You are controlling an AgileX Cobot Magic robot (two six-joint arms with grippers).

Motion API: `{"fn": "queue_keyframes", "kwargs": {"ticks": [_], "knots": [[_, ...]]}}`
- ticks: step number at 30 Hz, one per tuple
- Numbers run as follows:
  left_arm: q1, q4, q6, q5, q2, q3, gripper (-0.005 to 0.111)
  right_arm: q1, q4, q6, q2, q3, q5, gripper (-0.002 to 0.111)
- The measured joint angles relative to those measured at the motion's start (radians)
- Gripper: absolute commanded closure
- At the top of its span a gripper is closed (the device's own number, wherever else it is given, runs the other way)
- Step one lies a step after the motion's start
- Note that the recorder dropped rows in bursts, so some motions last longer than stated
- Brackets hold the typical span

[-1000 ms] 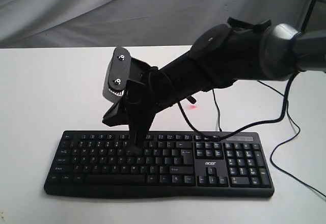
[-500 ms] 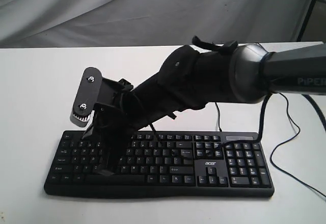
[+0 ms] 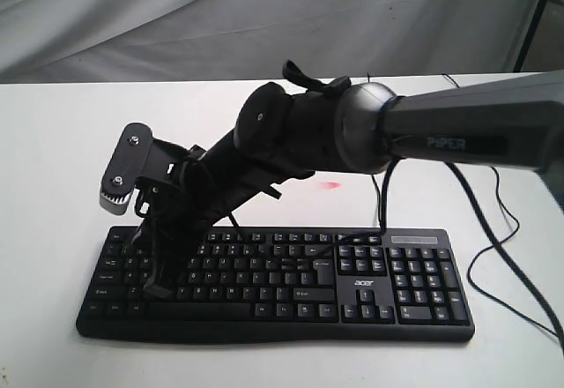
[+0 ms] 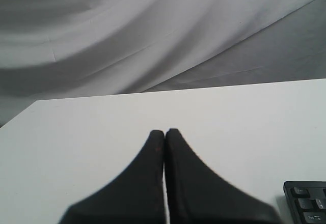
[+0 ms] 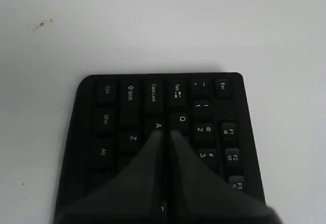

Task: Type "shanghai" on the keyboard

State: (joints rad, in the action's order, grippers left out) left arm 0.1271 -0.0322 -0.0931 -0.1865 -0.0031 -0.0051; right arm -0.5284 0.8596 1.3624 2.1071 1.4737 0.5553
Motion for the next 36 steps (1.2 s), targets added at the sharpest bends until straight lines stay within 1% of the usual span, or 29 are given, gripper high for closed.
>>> {"fn": "queue_keyframes", "kwargs": {"ticks": [8,15,36], "knots": [[0.0,0.0,0.0,0.0,0.0,0.0,0.106,0.0,-0.054,-0.069,0.083,0.105,0.042,0.108],[0.0,0.0,0.0,0.0,0.0,0.0,0.106,-0.006,-0.097,-0.117,0.134,0.155,0.063,0.108],[0.0,0.0,0.0,0.0,0.0,0.0,0.106,-0.029,-0.141,-0.134,0.148,0.163,0.069,0.108]]}}
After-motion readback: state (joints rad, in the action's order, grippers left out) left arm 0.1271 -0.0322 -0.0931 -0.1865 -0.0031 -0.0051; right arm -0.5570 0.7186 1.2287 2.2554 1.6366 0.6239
